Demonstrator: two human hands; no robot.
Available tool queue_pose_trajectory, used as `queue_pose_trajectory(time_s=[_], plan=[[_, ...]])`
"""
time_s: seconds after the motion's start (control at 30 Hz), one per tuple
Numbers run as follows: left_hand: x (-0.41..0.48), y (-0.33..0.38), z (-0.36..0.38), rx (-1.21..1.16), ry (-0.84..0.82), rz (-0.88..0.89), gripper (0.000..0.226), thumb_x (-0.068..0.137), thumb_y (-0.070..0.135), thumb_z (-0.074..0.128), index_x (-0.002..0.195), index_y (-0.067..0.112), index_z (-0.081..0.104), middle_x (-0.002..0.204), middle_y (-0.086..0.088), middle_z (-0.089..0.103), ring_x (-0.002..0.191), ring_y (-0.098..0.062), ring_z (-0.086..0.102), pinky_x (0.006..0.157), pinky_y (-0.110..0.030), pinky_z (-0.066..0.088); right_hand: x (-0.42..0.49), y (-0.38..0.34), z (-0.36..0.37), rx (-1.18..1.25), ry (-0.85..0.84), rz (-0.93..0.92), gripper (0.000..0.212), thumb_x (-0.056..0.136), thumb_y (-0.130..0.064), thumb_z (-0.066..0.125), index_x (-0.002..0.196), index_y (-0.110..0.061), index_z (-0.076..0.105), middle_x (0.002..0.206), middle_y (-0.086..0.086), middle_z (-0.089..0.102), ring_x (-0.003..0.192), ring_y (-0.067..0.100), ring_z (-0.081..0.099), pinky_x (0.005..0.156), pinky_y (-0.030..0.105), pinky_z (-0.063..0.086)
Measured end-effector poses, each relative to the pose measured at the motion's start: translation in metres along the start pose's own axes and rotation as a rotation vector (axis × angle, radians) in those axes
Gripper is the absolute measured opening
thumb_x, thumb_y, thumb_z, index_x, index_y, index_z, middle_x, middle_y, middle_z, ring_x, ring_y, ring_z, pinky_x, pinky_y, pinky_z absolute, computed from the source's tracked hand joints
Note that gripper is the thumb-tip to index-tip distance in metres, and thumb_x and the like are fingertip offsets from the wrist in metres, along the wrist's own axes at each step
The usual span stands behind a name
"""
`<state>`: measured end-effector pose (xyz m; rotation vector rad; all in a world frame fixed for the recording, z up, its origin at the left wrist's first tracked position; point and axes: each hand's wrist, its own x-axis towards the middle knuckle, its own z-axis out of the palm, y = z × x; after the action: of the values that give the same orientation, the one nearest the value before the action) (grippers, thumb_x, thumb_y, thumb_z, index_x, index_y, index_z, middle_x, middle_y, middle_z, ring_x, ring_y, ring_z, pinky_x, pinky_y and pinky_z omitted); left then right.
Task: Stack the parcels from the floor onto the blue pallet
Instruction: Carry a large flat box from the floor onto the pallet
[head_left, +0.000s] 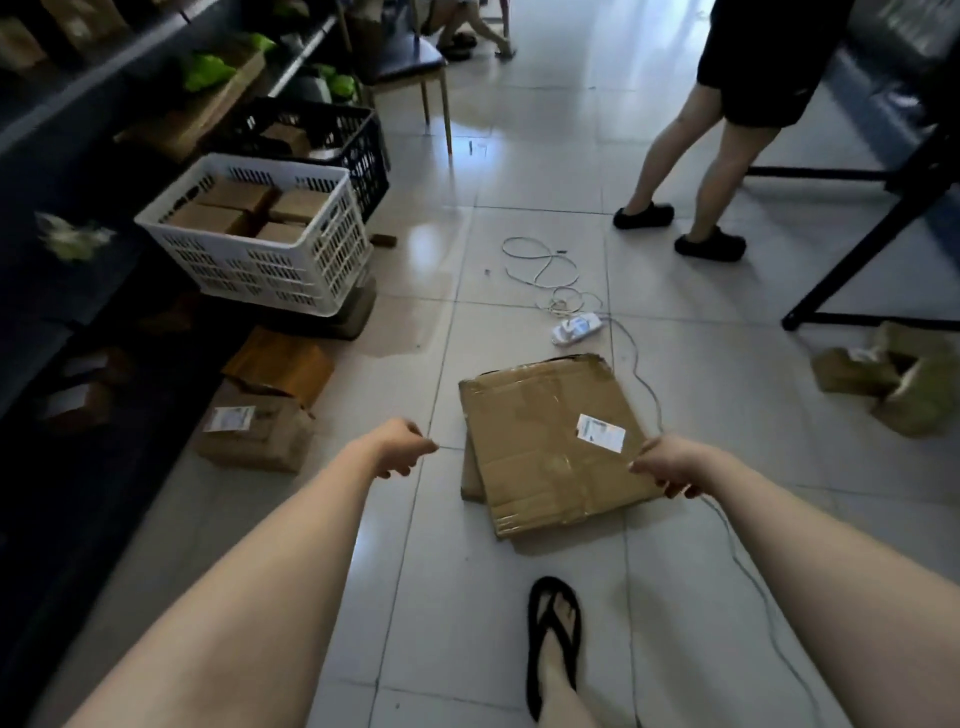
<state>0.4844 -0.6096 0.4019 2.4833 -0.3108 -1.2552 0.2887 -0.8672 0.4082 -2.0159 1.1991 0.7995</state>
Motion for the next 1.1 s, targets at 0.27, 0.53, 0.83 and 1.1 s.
queue_pose_trajectory(time_s=[0.27, 0.53, 0.83, 1.1], plan=[[0.265, -0.01, 0.146, -0.36, 0.12, -0.126, 0.035, 0.086, 0.047, 0.058, 0.077, 0.015, 0.049, 0.083, -0.012, 0.047, 0.075, -0.021, 0.047, 0.067, -0.031, 0.036, 0.278, 0.066, 0.113, 0.628, -0.005, 0.356, 0.033, 0.083, -0.029, 0.069, 0.105, -0.005, 0.062, 0.083, 0.014, 0.058, 0.063, 0.027, 0.056, 0.058, 0.028, 0.04], [0.464, -0.105, 0.335, -0.761, -0.013, -0.483, 0.093, 0.067, 0.056, 0.074, 0.138, 0.007, 0.039, 0.141, -0.01, 0.047, 0.127, -0.032, 0.046, 0.102, -0.048, 0.041, 0.496, 0.115, 0.271, 1.446, -0.225, 0.777, 0.089, 0.062, -0.055, 0.079, 0.134, -0.017, 0.043, 0.147, 0.014, 0.038, 0.131, 0.042, 0.037, 0.099, 0.061, 0.032], [0.446, -0.117, 0.312, -1.083, -0.447, -0.455, 0.125, 0.019, 0.043, 0.092, 0.133, 0.015, 0.051, 0.134, -0.015, 0.057, 0.125, -0.033, 0.052, 0.102, -0.055, 0.042, 0.473, 0.119, 0.267, 1.765, -0.132, 0.52, 0.023, 0.088, -0.028, 0.063, 0.103, -0.012, 0.064, 0.094, 0.009, 0.072, 0.088, 0.025, 0.067, 0.09, 0.048, 0.052], [0.261, -0.053, 0.13, -1.273, -0.252, -0.35, 0.128, 0.018, 0.044, 0.094, 0.134, 0.014, 0.05, 0.133, -0.017, 0.057, 0.123, -0.035, 0.053, 0.102, -0.058, 0.04, 0.321, -0.018, 0.108, 1.606, -0.222, 0.306, 0.026, 0.087, -0.03, 0.063, 0.106, -0.013, 0.063, 0.078, 0.008, 0.074, 0.085, 0.026, 0.065, 0.077, 0.048, 0.056]])
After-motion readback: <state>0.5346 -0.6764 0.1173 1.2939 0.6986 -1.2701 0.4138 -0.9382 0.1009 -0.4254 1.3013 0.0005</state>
